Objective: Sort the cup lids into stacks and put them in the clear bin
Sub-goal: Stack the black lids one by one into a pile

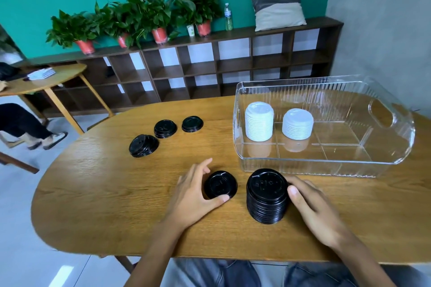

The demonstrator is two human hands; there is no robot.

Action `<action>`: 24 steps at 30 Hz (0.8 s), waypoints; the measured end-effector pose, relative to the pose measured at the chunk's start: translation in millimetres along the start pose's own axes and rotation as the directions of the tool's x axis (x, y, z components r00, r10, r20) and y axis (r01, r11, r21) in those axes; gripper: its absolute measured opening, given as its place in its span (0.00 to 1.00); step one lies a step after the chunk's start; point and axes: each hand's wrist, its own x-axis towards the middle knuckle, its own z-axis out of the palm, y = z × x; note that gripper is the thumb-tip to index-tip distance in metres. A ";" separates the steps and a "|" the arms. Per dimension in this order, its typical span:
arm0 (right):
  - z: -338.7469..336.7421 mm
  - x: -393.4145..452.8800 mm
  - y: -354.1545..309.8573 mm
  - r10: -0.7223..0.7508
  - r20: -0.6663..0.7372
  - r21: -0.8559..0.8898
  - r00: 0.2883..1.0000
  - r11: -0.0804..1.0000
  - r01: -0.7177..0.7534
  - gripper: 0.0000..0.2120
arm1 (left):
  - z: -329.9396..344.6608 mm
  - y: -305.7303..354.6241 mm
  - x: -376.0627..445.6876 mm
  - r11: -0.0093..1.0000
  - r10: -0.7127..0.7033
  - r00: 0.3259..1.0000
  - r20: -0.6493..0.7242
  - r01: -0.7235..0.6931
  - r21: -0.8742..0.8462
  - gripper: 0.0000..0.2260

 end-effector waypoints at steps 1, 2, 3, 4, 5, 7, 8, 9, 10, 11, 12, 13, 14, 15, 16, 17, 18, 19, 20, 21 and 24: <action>0.0 -0.4 -0.5 -0.003 0.000 -0.002 1.000 1.000 0.003 0.19 | 0.7 -1.0 -0.4 1.000 0.000 1.000 -0.003 0.000 -0.020 0.42; 0.1 -0.2 -0.8 -0.006 -0.001 -0.003 1.000 1.000 0.006 0.19 | 0.6 -1.9 -1.0 0.999 0.005 1.000 -0.006 -0.005 -0.043 0.41; 0.0 -0.4 -0.7 -0.007 -0.002 -0.003 1.000 1.000 0.007 0.20 | 0.0 -2.7 -1.5 0.998 0.011 1.000 -0.009 -0.011 -0.064 0.40; 0.1 -0.4 -0.7 -0.008 -0.001 -0.006 1.000 1.000 0.008 0.21 | -0.5 -3.4 -2.1 0.996 0.019 1.000 -0.011 -0.020 -0.084 0.40; 0.1 -0.7 -0.6 -0.008 -0.001 -0.010 1.000 1.000 0.008 0.22 | -0.8 -3.6 -2.4 0.994 0.028 1.000 -0.010 -0.029 -0.102 0.39; 0.3 -1.3 -0.6 -0.007 -0.006 -0.013 1.000 1.000 0.007 0.24 | -1.1 -2.9 -3.1 0.993 0.030 1.000 -0.001 -0.030 -0.118 0.39; 0.3 -1.2 -1.1 -0.008 -0.008 -0.013 1.000 1.000 0.008 0.24 | -1.4 -2.2 -3.5 0.993 0.027 1.000 0.005 -0.026 -0.116 0.39; 0.2 -1.2 -1.7 -0.010 -0.009 -0.012 1.000 1.000 0.010 0.24 | -1.8 -2.2 -3.5 0.994 0.025 1.000 0.012 -0.023 -0.111 0.39; 0.3 -0.8 -2.3 -0.013 -0.008 -0.012 1.000 1.000 0.013 0.23 | -2.0 -2.4 -3.3 0.994 0.025 1.000 0.019 -0.023 -0.106 0.39; 0.3 -0.7 -2.6 -0.013 -0.008 -0.011 1.000 1.000 0.013 0.23 | -2.0 -2.5 -3.0 0.995 0.027 0.999 0.022 -0.025 -0.098 0.39; 0.3 -0.6 -2.6 -0.013 -0.008 -0.010 1.000 1.000 0.013 0.23 | -1.5 -2.4 -2.9 0.996 0.031 0.999 0.014 -0.029 -0.089 0.39; 0.3 -0.5 -2.4 -0.013 -0.009 -0.011 1.000 1.000 0.013 0.23 | -0.8 -2.2 -2.7 0.997 0.027 1.000 0.002 -0.027 -0.077 0.40; 0.4 -0.5 -2.4 -0.013 -0.009 -0.013 1.000 1.000 0.013 0.23 | -0.2 -1.5 -2.3 0.998 0.012 1.000 -0.010 -0.013 -0.067 0.41; 0.4 -0.6 -2.4 -0.013 -0.010 -0.014 1.000 1.000 0.013 0.23 | 0.1 -1.0 -1.5 0.998 -0.005 1.000 -0.022 0.004 -0.058 0.41; 0.4 -0.7 -2.4 -0.013 -0.010 -0.015 1.000 1.000 0.013 0.22 | 0.0 -0.9 -0.9 0.998 -0.017 0.999 -0.030 0.016 -0.053 0.41; 0.4 -0.8 -2.5 -0.012 -0.010 -0.014 1.000 1.000 0.012 0.22 | -0.5 -1.1 -0.8 0.998 -0.017 0.999 -0.033 0.016 -0.053 0.40; 0.4 -0.8 -2.4 -0.011 -0.008 -0.013 1.000 1.000 0.011 0.22 | -1.3 -1.3 -1.3 0.998 -0.006 1.000 -0.027 0.004 -0.057 0.38; 0.5 -0.6 -1.7 -0.009 -0.003 -0.009 1.000 1.000 0.009 0.23 | -2.6 -1.5 -1.7 0.998 0.010 1.000 -0.006 -0.011 -0.061 0.37; 0.6 -0.4 -1.0 -0.005 0.001 -0.005 1.000 1.000 0.005 0.23 | -3.6 -2.1 -2.1 0.998 0.030 0.999 0.021 -0.028 -0.063 0.38; 0.7 -0.3 -0.1 -0.001 0.005 -0.002 1.000 1.000 0.001 0.24 | -4.3 -2.0 -2.3 0.997 0.048 0.998 0.037 -0.046 -0.055 0.40; 1.0 -0.2 1.6 -0.004 0.010 -0.006 1.000 1.000 0.004 0.24 | -3.9 1.6 -1.7 1.000 0.022 1.000 0.008 -0.022 -0.017 0.40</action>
